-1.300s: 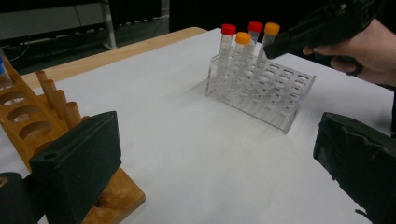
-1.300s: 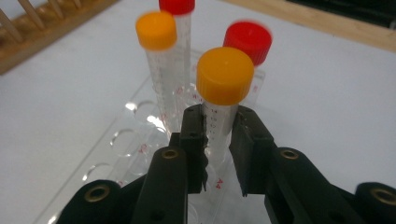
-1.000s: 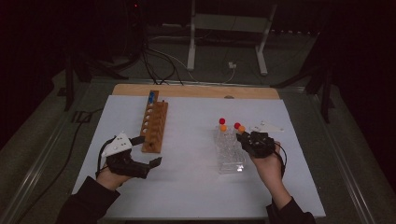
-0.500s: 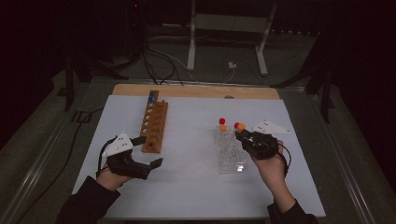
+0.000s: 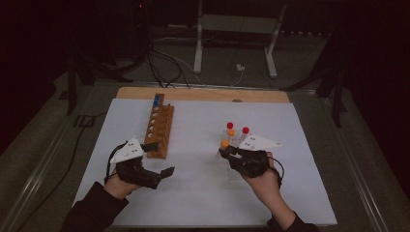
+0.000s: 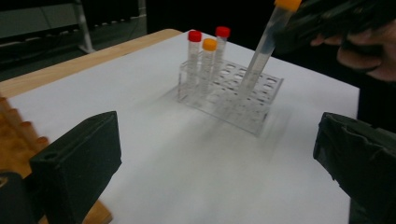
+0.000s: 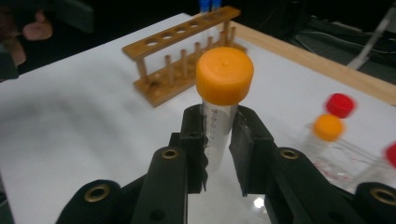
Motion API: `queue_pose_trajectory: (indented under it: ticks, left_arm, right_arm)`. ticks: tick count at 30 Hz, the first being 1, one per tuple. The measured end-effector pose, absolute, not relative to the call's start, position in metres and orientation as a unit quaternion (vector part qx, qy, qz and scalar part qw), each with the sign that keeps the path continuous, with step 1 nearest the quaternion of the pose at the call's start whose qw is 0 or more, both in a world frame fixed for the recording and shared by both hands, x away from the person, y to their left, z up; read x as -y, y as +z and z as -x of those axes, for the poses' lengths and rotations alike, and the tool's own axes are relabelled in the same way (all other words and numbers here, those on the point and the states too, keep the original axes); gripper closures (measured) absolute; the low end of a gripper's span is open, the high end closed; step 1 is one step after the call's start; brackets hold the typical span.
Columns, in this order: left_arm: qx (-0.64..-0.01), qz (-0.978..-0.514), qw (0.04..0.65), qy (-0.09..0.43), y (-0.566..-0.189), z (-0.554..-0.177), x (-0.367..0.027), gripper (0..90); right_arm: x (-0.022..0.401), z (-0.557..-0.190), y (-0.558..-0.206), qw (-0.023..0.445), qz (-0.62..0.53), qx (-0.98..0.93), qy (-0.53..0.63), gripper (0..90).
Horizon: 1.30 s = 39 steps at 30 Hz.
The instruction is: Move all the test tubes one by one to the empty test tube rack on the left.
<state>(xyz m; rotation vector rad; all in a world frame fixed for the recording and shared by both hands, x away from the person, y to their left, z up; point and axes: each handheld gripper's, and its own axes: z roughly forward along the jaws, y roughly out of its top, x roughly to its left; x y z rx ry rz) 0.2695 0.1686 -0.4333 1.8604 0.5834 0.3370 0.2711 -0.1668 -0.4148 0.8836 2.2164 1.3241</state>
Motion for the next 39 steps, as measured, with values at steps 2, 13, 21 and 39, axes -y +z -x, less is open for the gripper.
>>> queue_pose_trajectory:
  ticks: [2,13,21,39]
  left_arm:
    - [-0.244,-0.787,0.55,0.137,-0.433,-0.269,-0.166,1.8]
    - [-0.229,-0.79,0.554,0.126,-0.425,-0.265,-0.148,3.9]
    - [-0.226,-0.794,0.549,0.13,-0.425,-0.264,-0.129,8.6]
    - [-0.187,-0.809,0.544,0.122,-0.434,-0.269,-0.091,52.5]
  right_arm:
    - [0.162,-0.27,-0.418,0.198,-0.313,-0.8,0.472,75.5]
    - [0.138,-0.266,-0.437,0.169,-0.289,-0.825,0.455,75.5]
    - [0.124,-0.262,-0.447,0.152,-0.274,-0.84,0.444,75.5]
    - [0.117,-0.258,-0.449,0.143,-0.264,-0.846,0.44,75.5]
